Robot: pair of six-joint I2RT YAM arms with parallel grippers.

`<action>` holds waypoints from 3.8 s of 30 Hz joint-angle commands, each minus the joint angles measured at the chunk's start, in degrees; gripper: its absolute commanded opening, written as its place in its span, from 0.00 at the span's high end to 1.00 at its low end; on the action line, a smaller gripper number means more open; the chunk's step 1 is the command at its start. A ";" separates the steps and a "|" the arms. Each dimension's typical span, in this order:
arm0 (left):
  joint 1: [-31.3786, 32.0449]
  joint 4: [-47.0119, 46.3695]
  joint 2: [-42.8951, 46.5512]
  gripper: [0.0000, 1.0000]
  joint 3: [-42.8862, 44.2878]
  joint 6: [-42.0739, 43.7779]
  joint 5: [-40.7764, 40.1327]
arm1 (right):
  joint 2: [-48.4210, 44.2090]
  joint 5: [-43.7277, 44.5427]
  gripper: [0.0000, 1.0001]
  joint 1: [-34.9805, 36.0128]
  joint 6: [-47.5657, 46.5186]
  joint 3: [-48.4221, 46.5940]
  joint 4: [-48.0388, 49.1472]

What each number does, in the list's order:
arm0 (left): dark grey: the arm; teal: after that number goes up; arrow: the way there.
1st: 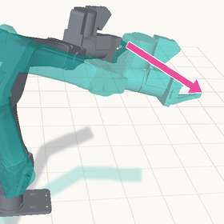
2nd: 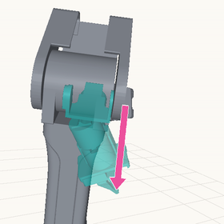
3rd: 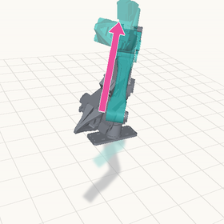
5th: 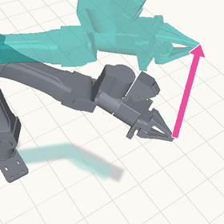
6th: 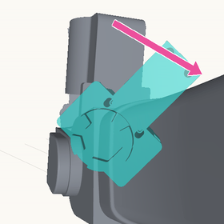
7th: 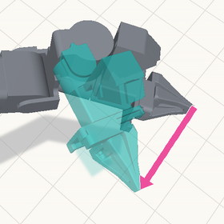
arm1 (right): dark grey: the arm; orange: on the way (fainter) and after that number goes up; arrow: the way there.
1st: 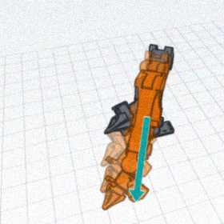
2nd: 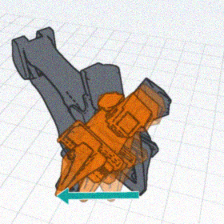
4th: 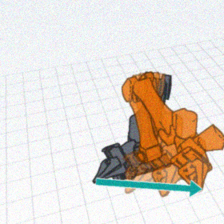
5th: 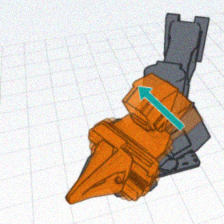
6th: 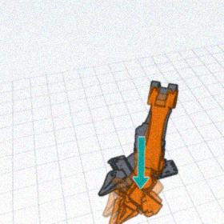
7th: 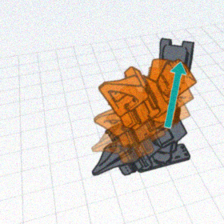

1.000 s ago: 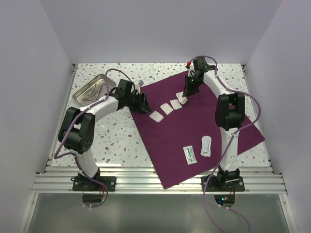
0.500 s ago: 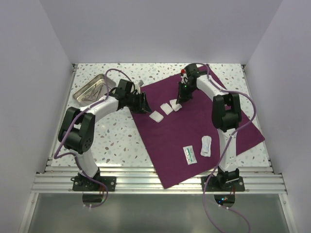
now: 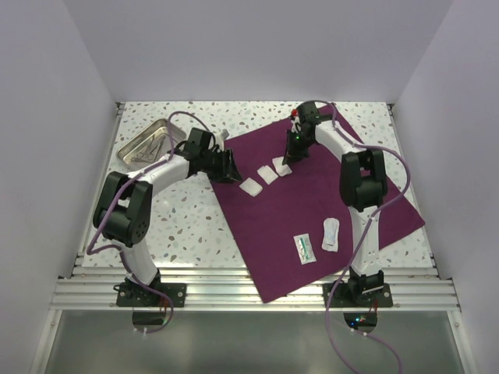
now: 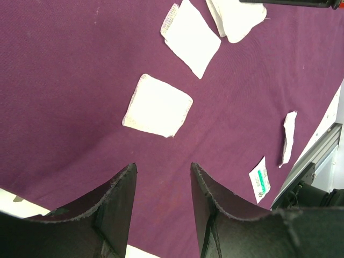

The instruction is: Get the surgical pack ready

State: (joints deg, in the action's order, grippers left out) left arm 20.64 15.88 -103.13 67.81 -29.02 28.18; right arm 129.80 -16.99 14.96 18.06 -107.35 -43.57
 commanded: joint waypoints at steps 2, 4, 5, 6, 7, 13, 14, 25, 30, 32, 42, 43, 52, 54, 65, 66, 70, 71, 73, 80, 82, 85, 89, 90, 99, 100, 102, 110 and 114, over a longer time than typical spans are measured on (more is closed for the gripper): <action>-0.52 -1.73 1.27 0.51 0.04 -0.52 1.26 | 0.63 0.91 0.99 -0.02 0.57 -0.40 1.12; -0.43 -1.73 1.27 0.52 0.04 -0.43 1.26 | 0.55 1.08 0.93 -0.11 0.13 -0.23 0.60; -0.43 -1.73 1.35 0.52 -0.05 -0.34 1.26 | 0.28 1.43 0.89 -0.02 -0.13 -0.23 0.51; -0.43 -1.73 1.35 0.51 0.04 -0.43 1.35 | 0.28 1.96 0.83 -0.02 -0.57 -0.14 0.24; -0.43 -1.73 1.44 0.52 -0.05 -0.43 1.26 | 0.11 2.05 0.76 -0.02 -1.27 -0.49 -0.54; -0.60 -2.08 1.35 0.51 -0.31 -0.60 1.52 | -1.39 3.37 0.55 -0.02 -3.65 -2.34 -2.92; -0.60 -2.17 1.35 0.52 -0.22 -0.60 1.61 | -1.48 3.63 0.53 -0.02 -3.91 -2.42 -3.44; -0.52 -2.43 1.53 0.51 -0.84 -0.69 1.79 | 1.16 0.56 0.50 0.24 -5.59 -1.90 -2.92; -0.52 -2.52 1.62 0.51 -0.93 -0.69 1.79 | 2.12 0.47 0.52 0.59 -5.41 -1.02 -2.31; -0.52 -2.43 1.53 0.51 -0.84 -0.69 1.79 | 2.83 0.65 0.52 0.68 -5.67 -1.11 -2.48; -0.60 -2.61 1.44 0.51 -0.58 -0.69 2.31 | 5.03 0.12 0.62 2.00 -5.15 -2.69 -2.22; -0.60 -2.61 1.44 0.51 -0.40 -0.78 2.31 | 5.03 0.12 0.64 2.09 -4.88 -2.95 -2.22; -0.60 -1.82 1.35 0.51 1.00 -0.69 2.23 | 3.44 2.93 0.86 1.83 -4.18 -5.85 -3.80; -0.60 -1.12 0.92 0.51 1.71 -1.04 2.23 | 3.09 2.84 0.89 1.47 -4.35 -7.34 -4.68; -0.78 -9.87 1.09 0.47 4.18 -8.86 9.33 | -4.02 -4.44 0.98 0.33 -2.61 -7.18 -8.55; -0.78 -11.90 1.26 0.47 3.65 -9.91 10.13 | -6.11 -5.58 0.99 0.33 -1.90 -6.13 -7.50; -0.69 -24.54 1.79 0.41 -0.91 -18.33 14.17 | -11.13 -11.12 0.98 0.42 2.40 -1.03 -4.07; -0.69 -26.23 2.06 0.41 -1.80 -19.58 15.05 | -12.10 -13.65 0.99 0.51 4.85 1.07 -3.28; -0.60 -29.57 2.58 0.41 -3.65 -22.04 15.84 | -15.17 -15.87 0.99 0.59 7.32 3.45 0.49; -0.08 -36.96 4.17 0.39 -6.72 -27.84 16.99 | -20.11 -21.77 1.00 2.79 17.18 11.99 9.73; 0.10 -38.46 4.69 0.39 -7.34 -28.90 17.08 | -20.28 -21.94 1.00 3.49 17.44 12.25 10.00; 0.10 -41.35 5.57 0.39 -8.83 -30.57 17.25 | -21.07 -22.38 1.00 4.72 18.76 13.74 11.40; 0.19 -41.90 5.92 0.38 -9.80 -30.84 17.43 | -22.04 -22.73 1.00 5.43 19.72 14.97 12.63; 0.19 -41.81 5.75 0.38 -9.98 -30.84 17.43 | -22.39 -22.73 1.00 5.52 19.82 15.15 13.07; 0.19 -31.64 6.71 0.37 -7.52 -24.27 16.29 | -25.12 -21.59 1.00 6.13 19.73 16.73 12.37; 0.19 -30.31 6.98 0.37 -7.17 -23.29 15.59 | -25.38 -21.59 1.00 6.13 19.64 16.82 12.02; 0.19 -28.54 7.42 0.36 -6.82 -21.79 15.15 | -25.82 -21.59 1.00 6.22 19.73 17.17 11.93; 0.10 -33.54 6.63 0.36 -7.52 -25.21 16.46 | -26.79 -21.68 1.00 8.24 20.87 18.67 13.42; 0.19 -34.68 7.24 0.36 -8.13 -26.18 16.90 | -26.88 -21.50 1.00 9.12 21.40 19.98 14.13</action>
State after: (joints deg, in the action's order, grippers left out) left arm 20.45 -15.53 -98.52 58.39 -54.52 44.14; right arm 105.97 -38.04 23.38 38.15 -88.09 -31.48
